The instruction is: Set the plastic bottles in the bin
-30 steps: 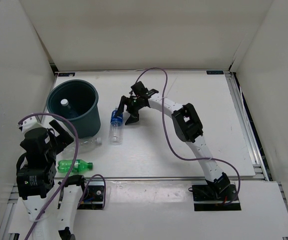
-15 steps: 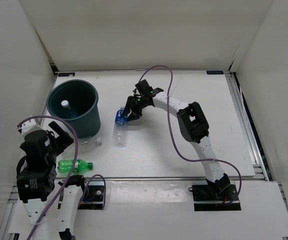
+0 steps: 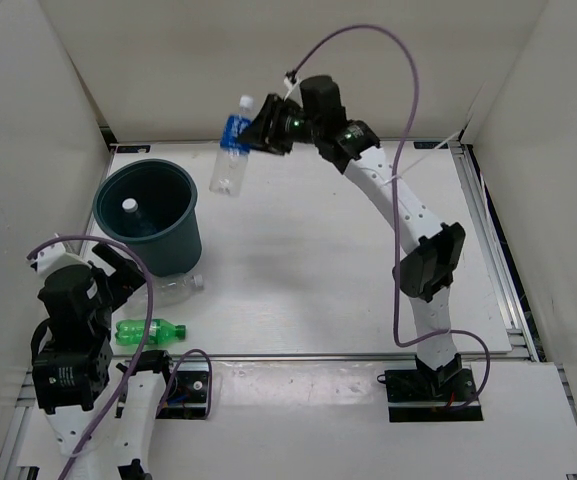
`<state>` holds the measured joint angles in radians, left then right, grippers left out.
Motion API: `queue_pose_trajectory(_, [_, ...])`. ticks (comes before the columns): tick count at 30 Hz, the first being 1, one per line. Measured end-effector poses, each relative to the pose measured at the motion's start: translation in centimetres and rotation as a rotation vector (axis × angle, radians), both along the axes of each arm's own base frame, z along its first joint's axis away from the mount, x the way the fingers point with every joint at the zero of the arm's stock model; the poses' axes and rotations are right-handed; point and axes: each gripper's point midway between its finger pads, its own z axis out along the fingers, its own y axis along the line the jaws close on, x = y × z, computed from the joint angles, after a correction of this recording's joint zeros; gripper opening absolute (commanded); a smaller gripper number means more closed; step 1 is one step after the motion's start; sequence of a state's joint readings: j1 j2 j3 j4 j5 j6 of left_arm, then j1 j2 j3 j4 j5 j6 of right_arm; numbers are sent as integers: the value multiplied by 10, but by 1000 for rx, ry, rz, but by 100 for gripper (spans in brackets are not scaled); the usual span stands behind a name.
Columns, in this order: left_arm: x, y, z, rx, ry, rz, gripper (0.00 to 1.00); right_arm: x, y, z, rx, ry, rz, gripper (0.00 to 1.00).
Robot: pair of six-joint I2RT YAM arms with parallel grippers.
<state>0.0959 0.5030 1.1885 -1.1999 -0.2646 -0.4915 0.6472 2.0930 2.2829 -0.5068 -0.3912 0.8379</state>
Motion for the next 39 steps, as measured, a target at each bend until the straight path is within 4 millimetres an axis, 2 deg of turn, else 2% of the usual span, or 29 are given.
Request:
queue_pose_trajectory(2, [-2,-1,4,-8,-14,4,100,3,2,46,69,-116,-26,6])
queue_pose_trajectory(4, [-4,-2,6,-17,-16,6,100,3,6,82,131,-217,-46,9])
queue_pose_trajectory(6, [-8,-4,6,-27,-5,2,100,-2,16,99,165,-283,-42,9])
queue_pose_trajectory(8, [-10,-6,7,-36,11,-5,100,-8,34,106,185,-344,-25,9])
queue_pose_trajectory(11, [-11,-9,10,-48,29,-17,100,-15,67,95,185,-414,7,10])
queue_pose_trajectory(15, [-10,-10,13,-54,52,-24,100,-23,110,52,121,-476,53,13])
queue_pose_trajectory(17, [-9,-10,12,-56,62,-24,100,-28,124,32,87,-489,80,16])
queue_pose_trajectory(19, [-8,-11,11,-59,72,-28,100,-30,130,20,59,-506,96,33])
queue_pose_trajectory(20, [-8,-11,10,-61,74,-31,100,-29,130,17,45,-519,99,46])
queue_pose_trajectory(21, [-8,-12,10,-62,75,-33,100,-28,130,17,38,-533,99,61])
queue_pose_trajectory(22, [-9,-12,10,-63,77,-34,100,-26,129,17,35,-541,95,89])
queue_pose_trajectory(24, [-9,-13,9,-70,77,-36,100,-23,126,20,26,-571,87,98])
queue_pose_trajectory(29, [-7,-15,8,-118,58,-10,100,-24,104,30,-36,-591,65,100])
queue_pose_trajectory(34, [-10,-19,-27,-252,78,88,100,-44,60,84,-62,-629,2,100])
queue_pose_trajectory(39, [-11,-22,-69,-448,81,261,100,-88,0,134,-56,-638,-31,100])
